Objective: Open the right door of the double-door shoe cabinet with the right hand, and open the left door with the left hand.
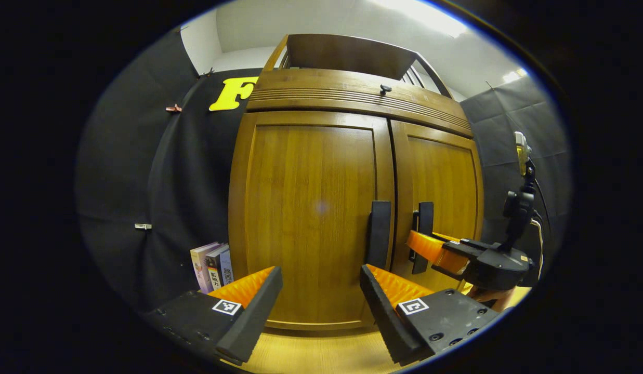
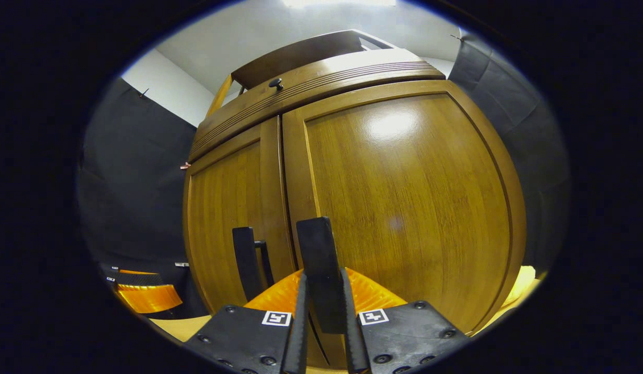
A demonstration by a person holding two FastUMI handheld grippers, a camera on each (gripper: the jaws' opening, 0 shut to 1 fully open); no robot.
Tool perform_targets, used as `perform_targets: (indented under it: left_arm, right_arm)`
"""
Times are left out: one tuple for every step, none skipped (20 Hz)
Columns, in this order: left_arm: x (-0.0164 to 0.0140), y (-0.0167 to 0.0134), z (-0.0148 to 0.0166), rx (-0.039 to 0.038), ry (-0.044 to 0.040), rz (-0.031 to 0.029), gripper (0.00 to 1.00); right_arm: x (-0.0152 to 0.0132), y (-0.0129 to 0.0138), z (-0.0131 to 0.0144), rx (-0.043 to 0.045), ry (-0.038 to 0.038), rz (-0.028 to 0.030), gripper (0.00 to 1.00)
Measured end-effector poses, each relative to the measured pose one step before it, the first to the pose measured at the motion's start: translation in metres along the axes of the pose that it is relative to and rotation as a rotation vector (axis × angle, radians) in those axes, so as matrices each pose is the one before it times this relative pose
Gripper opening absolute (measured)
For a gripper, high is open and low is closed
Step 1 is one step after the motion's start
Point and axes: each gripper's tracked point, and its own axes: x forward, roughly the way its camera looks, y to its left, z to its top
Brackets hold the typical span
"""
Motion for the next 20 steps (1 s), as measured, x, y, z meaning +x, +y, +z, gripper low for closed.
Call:
perform_targets:
  left_arm:
    - [-0.00115, -0.00033, 0.00038, -0.00160, 0.00062, -0.00069, 0.94]
    - [-0.00165, -0.00032, -0.00055, -0.00088, 0.00021, -0.00129, 0.94]
    - [-0.00135, 0.00038, 0.00050, 0.00012, -0.00092, 0.00009, 0.94]
    - [-0.00301, 0.00036, 0.00086, -0.00052, -0.00391, 0.00267, 0.94]
    - [-0.00176, 0.00050, 0.00219, -0.00138, -0.00458, 0.00295, 0.94]
    - [-0.00183, 0.00074, 0.00099, -0.00259, -0.00593, 0.00357, 0.94]
    - [-0.00136, 0.00064, 0.00246, -0.00476, -0.00697, 0.00282, 0.94]
    - [-0.00265, 0.00032, 0.00106, -0.00578, -0.00564, 0.00046, 0.94]
    - [-0.00211, -0.00091, 0.00166, -0.00539, -0.00295, -0.00123, 0.94]
    - [-0.00261, -0.00161, 0.00055, -0.00347, -0.00221, -0.00155, 0.94]
    - [-0.00297, -0.00198, 0.00183, -0.00089, -0.00296, -0.00102, 0.94]
    - [-0.00297, -0.00168, 0.00097, 0.00047, -0.00317, -0.00033, 0.94]
    - [-0.00376, -0.00195, 0.00259, 0.00129, -0.00332, -0.00308, 0.94]
    - [-0.00374, -0.00312, 0.00052, 0.00188, -0.00388, -0.00439, 0.94]
    - [-0.00364, -0.00341, 0.00179, 0.00287, -0.00460, -0.00451, 0.94]
    - [-0.00300, -0.00237, 0.00221, 0.00297, -0.00495, -0.00416, 0.94]
    - [-0.00352, -0.00332, 0.00303, 0.00316, -0.00661, -0.00415, 0.94]
    - [-0.00293, -0.00348, 0.00246, 0.00159, -0.00568, -0.00368, 0.94]
    - [-0.00313, -0.00314, 0.00268, 0.00060, -0.00532, -0.00457, 0.92]
    - [-0.00294, -0.00362, 0.00126, 0.00023, -0.00362, -0.00449, 0.94]
  right_arm:
    - [0.00099, -0.00087, -0.00090, -0.01803, -0.00184, -0.00055, 0.33]
    - [0.00014, 0.00086, 0.00024, -0.00202, 0.00153, -0.00363, 0.25]
    - [-0.00085, -0.00008, -0.00055, -0.00611, -0.00017, 0.00010, 0.17]
    - [-0.00253, 0.00058, -0.00008, -0.00225, 0.00630, 0.00289, 0.22]
    - [-0.00278, 0.00063, 0.00048, -0.00619, 0.00475, 0.00369, 0.22]
    - [-0.00365, 0.00101, 0.00105, -0.00983, 0.00495, 0.00275, 0.22]
    - [-0.00512, 0.00146, 0.00039, -0.00908, 0.00507, 0.00235, 0.22]
    - [-0.00552, 0.00096, 0.00045, -0.00683, 0.00733, 0.00382, 0.22]
    - [-0.00555, 0.00147, 0.00154, -0.00428, 0.00825, 0.00327, 0.22]
    - [-0.00489, 0.00027, 0.00190, -0.00309, 0.00564, 0.00248, 0.22]
    - [-0.00567, 0.00013, 0.00194, 0.00049, 0.00319, 0.00076, 0.27]
    - [-0.00613, 0.00023, 0.00160, -0.00004, 0.00341, 0.00279, 0.27]
    - [-0.00634, 0.00023, 0.00083, -0.00149, 0.00705, 0.00443, 0.27]
    - [-0.00590, 0.00015, 0.00086, -0.00227, 0.00663, 0.00313, 0.22]
    - [-0.00664, 0.00004, 0.00184, -0.00207, 0.00514, 0.00177, 0.17]
    - [-0.00777, -0.00039, 0.00155, -0.00365, 0.00569, 0.00153, 0.17]
    - [-0.00600, -0.00022, 0.00234, -0.00410, 0.00393, 0.00025, 0.17]
    - [-0.00762, -0.00052, 0.00256, -0.00650, 0.00271, 0.00108, 0.22]
    - [-0.00841, -0.00141, 0.00133, -0.00642, 0.00568, 0.00074, 0.22]
    - [-0.00853, -0.00164, 0.00198, -0.00225, 0.00049, -0.00099, 0.22]
